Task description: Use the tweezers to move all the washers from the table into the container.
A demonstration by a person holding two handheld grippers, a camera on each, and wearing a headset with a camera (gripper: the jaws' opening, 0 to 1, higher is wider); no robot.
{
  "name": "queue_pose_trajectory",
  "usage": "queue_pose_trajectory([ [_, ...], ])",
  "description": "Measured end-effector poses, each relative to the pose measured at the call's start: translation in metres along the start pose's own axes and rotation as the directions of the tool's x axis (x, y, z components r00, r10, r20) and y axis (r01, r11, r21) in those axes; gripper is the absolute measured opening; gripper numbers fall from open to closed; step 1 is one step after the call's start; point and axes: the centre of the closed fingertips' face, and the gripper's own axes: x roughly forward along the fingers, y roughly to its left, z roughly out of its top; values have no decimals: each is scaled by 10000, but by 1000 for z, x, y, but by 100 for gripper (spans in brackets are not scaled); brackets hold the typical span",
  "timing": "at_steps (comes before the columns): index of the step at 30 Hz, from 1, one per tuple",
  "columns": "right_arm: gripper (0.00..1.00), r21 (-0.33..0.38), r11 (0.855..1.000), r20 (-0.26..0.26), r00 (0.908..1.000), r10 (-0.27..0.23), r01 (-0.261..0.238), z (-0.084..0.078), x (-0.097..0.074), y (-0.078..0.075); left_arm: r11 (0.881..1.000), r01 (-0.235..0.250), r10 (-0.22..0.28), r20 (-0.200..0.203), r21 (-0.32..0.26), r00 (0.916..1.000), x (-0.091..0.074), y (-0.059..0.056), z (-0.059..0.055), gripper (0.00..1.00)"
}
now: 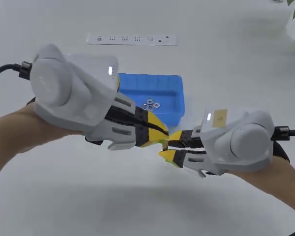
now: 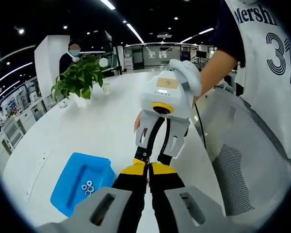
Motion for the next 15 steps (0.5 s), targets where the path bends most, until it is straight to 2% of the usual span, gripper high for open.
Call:
queue_pose_trajectory([
  [11,13,283,9996,-87,9999,88,-85,-8,7,-1,9997,-104,102,-78,-221,9999,6,3,-10,5],
  [15,13,354,9993,-41,9999,97,-96,-7,8,-3,9996,-146,145,-29,-245,9999,6,4,-11,5],
])
